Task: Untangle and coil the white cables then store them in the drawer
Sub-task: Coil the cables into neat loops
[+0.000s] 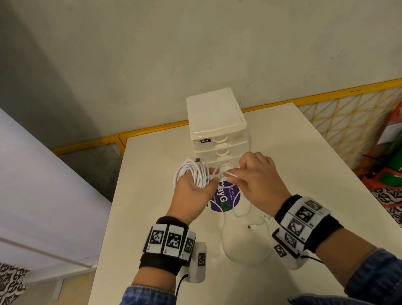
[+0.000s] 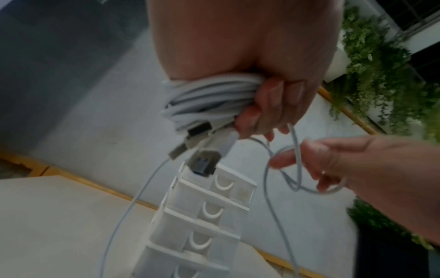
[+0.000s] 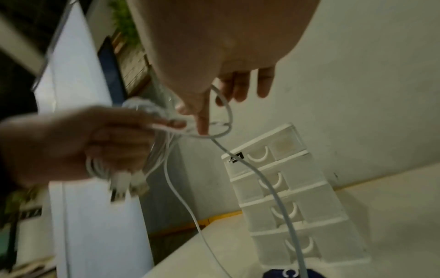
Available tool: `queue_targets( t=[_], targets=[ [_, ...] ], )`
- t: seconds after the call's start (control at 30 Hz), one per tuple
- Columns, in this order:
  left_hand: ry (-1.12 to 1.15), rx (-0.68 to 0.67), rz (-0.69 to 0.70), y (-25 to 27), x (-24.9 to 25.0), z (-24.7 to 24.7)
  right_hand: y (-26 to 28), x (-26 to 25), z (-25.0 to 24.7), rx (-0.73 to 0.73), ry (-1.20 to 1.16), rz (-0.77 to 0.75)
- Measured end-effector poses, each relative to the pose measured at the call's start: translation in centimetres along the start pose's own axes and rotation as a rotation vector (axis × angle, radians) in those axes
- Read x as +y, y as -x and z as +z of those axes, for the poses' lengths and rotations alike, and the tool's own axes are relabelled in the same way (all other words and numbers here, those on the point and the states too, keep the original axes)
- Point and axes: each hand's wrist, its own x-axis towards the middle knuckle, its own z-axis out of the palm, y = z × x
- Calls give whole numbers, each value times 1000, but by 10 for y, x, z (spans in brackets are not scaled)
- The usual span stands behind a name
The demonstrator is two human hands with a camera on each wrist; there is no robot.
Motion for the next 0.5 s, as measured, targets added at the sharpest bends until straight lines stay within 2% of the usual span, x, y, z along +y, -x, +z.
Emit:
queue_targets(
  t=[0.07,0.1,0.17,0.2,0.27,0.33,0.4,0.5],
  targets=[
    [18,-64,36,1,5,3,1,-3,6,-69,134,37],
    [3,-99,54,3,7,3,1,-4,6,-147,86,56],
    [-10,-120,55,4,8,3,2,-4,2,-341,-248,113],
    [1,-96,28,3,6,2,2,-3,-3,-387,-435,150],
    [32,-41,-29,2,1,-2,3,1,-8,-366,-644,204],
    [32,-39,-43,2,-1,-3,2,4,-9,-382,-691,222],
    [7,-69,-14,3,1,-1,3,4,-5,-371,-655,178],
    [-11,-121,30,5,2,1,3,1,-1,-142,-608,150]
  ],
)
